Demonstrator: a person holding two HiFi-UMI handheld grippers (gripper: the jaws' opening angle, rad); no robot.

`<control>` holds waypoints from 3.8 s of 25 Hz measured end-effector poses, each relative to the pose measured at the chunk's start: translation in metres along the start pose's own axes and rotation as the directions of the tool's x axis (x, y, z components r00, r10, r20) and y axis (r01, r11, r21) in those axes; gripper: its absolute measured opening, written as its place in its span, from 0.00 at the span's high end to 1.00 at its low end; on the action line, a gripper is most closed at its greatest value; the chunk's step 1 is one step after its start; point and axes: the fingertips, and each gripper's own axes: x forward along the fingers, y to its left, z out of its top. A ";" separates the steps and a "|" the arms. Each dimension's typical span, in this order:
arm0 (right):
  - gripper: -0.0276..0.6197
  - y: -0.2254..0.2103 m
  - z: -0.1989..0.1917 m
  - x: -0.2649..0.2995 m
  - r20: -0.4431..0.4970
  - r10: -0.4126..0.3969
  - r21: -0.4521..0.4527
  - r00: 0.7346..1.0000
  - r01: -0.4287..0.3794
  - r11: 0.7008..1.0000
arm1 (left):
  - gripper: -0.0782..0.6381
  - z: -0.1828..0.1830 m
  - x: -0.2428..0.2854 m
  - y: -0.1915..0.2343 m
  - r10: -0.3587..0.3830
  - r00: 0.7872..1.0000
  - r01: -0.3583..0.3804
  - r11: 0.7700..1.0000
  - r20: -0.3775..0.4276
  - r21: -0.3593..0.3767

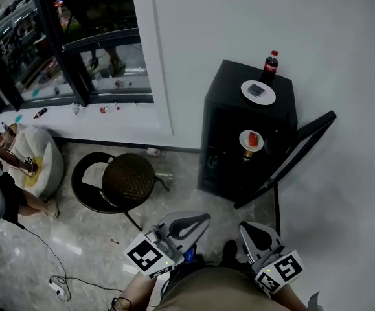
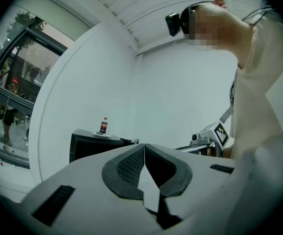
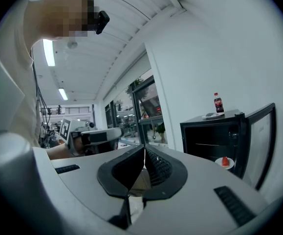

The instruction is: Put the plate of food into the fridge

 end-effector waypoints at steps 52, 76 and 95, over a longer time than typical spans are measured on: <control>0.92 -0.238 0.009 -0.017 -0.075 0.168 0.080 0.983 -0.162 0.983 | 0.88 -0.003 0.239 0.010 0.102 0.967 -0.073 0.989 -0.234 0.130; 0.92 -0.221 0.035 0.104 -0.175 -0.107 -0.024 0.979 0.105 0.994 | 0.88 0.013 0.221 0.149 -0.225 0.957 0.244 0.966 -0.185 0.088; 0.92 -0.238 0.035 0.130 -0.187 -0.156 -0.040 0.970 0.151 0.988 | 0.87 0.025 0.259 0.202 -0.297 0.933 0.310 0.950 -0.204 0.031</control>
